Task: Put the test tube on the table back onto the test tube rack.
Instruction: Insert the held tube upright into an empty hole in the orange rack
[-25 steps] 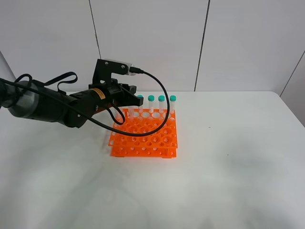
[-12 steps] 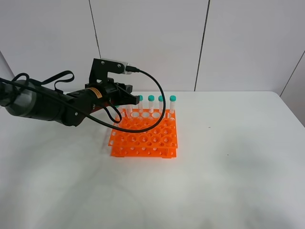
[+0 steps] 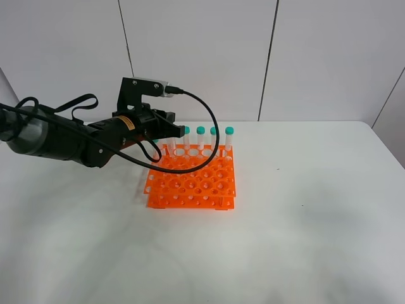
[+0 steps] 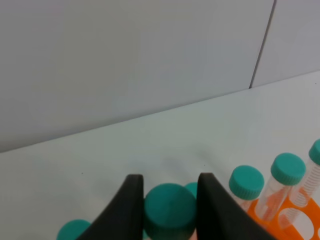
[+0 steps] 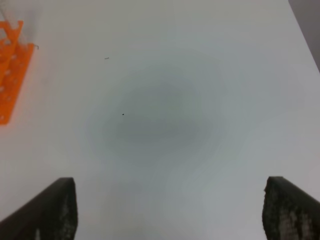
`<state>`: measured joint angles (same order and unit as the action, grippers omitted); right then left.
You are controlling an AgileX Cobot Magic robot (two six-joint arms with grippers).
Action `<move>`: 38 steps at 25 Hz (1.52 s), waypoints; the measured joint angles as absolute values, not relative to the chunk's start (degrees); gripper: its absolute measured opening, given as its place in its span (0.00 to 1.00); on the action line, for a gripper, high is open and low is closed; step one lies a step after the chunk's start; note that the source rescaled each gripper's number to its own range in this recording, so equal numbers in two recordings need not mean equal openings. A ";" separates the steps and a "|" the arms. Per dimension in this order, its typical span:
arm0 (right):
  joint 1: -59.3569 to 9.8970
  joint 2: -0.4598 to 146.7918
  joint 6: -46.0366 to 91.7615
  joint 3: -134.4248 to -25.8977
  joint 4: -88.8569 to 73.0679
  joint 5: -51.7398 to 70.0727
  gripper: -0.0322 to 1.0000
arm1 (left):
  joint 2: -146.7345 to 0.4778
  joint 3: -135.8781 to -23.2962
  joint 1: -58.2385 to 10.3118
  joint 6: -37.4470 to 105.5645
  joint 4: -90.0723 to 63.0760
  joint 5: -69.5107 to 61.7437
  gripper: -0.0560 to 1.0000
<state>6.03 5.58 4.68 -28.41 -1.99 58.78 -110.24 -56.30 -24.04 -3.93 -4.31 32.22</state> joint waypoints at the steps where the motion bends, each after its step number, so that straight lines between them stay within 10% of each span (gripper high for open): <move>1: 6.03 5.58 4.68 -28.41 -1.99 58.78 0.92 | -110.24 -56.30 -24.04 -4.07 -4.31 32.22 0.05; 38: 6.03 5.58 4.68 -28.41 -1.99 58.78 0.92 | -114.27 -56.35 -24.04 -4.56 -4.31 34.47 0.05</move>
